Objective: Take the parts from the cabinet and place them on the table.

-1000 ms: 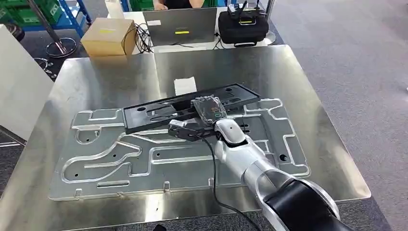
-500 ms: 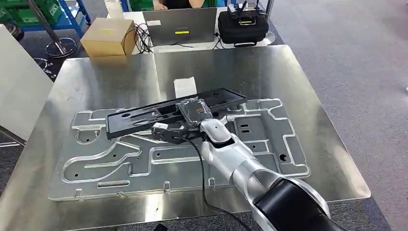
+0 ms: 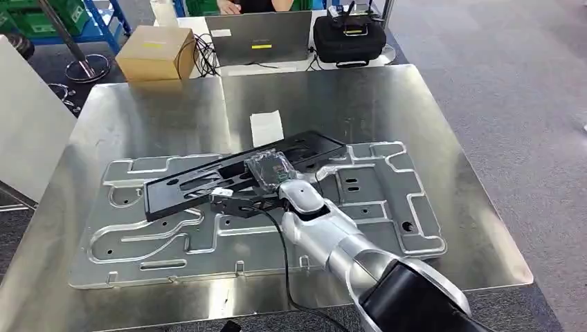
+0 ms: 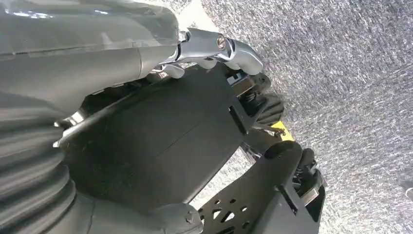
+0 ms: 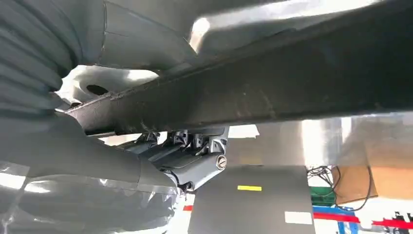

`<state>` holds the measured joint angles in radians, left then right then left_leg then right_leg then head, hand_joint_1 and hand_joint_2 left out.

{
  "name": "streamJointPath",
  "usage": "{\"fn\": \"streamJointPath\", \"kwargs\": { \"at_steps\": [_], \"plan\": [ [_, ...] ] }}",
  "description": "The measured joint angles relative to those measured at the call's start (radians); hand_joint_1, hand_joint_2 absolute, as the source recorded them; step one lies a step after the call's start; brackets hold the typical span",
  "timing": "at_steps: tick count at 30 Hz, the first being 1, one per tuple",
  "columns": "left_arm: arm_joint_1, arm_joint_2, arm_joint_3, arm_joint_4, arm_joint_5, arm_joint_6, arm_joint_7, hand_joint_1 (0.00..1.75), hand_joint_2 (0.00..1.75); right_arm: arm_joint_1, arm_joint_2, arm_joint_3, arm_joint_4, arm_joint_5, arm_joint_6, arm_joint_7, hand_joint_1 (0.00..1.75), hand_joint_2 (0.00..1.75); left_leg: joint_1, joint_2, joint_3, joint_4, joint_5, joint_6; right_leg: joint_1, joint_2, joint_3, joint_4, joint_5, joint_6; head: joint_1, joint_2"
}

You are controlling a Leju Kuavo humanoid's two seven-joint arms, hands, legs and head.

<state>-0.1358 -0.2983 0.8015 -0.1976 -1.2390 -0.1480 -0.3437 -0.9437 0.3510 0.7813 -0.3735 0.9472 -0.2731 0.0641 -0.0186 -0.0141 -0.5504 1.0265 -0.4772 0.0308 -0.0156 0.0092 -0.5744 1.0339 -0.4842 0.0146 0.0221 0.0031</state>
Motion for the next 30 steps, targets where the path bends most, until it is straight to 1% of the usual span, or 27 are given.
{"fn": "streamJointPath", "kwargs": {
  "at_steps": [8,9,15,30],
  "plan": [
    [0.0,0.0,0.0,0.0,-0.008,0.008,-0.012,0.0,1.75,-0.001,0.0,0.023,0.011,-0.018,-0.016,0.002,1.75,1.75,0.0,0.0,0.0,0.0,0.0,0.0,0.0,0.0,0.0,0.0,0.0,0.0,0.0,0.0],
    [0.0,0.0,0.0,0.0,-0.01,0.008,-0.012,0.0,1.75,-0.001,0.0,0.024,0.016,-0.019,-0.019,0.002,0.0,0.0,0.0,0.0,0.0,0.0,0.0,0.0,0.0,0.0,0.0,0.0,0.0,0.0,0.0,0.0],
    [0.001,0.0,-0.002,0.0,-0.035,0.003,-0.012,0.0,1.75,-0.003,0.0,0.024,0.035,-0.023,-0.031,-0.003,0.0,0.0,0.0,0.0,0.0,0.0,0.0,0.0,0.0,0.0,0.0,0.0,0.0,0.0,0.0,0.0],
    [0.001,-0.001,-0.002,0.0,-0.039,0.0,0.0,0.0,1.75,-0.005,-0.007,0.024,0.056,-0.021,-0.031,0.001,0.0,0.0,0.0,0.0,0.0,0.0,0.0,0.0,0.0,0.0,0.0,0.0,0.0,0.0,0.0,0.0]
  ]
}}
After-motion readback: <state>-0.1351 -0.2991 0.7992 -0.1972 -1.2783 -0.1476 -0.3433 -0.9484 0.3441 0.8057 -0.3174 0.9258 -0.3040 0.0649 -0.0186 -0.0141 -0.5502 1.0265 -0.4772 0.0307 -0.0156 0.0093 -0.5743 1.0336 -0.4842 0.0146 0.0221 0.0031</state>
